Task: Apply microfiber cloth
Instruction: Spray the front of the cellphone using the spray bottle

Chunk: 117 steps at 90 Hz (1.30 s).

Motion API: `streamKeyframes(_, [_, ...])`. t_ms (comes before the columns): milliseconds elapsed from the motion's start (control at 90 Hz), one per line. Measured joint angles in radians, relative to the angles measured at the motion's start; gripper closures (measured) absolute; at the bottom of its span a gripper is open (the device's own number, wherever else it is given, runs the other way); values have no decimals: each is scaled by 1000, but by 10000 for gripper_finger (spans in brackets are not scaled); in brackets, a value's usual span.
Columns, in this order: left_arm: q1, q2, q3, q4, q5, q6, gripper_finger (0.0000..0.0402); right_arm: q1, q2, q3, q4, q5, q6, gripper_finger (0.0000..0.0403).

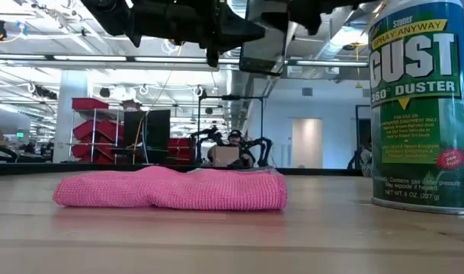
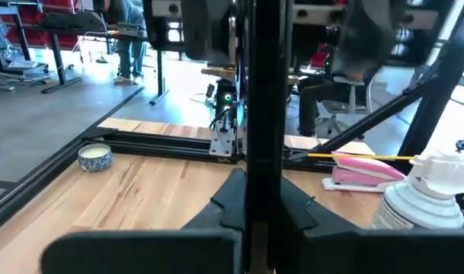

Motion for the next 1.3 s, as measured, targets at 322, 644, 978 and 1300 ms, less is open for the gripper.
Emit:
streamKeyframes(322, [0, 0, 0, 9, 6, 30, 399, 118, -170, 0, -307, 290, -11, 259])
streamKeyframes(644, [0, 0, 0, 10, 7, 41, 399, 244, -255, 0, -520, 404, 91, 401])
streamKeyframes(978, [26, 48, 0, 37, 54, 63, 399, 484, -258, 0, -589, 585, 242, 403])
streamKeyframes(1300, [88, 177, 0, 226, 164, 80, 399, 660, -218, 0, -590, 662, 396, 403])
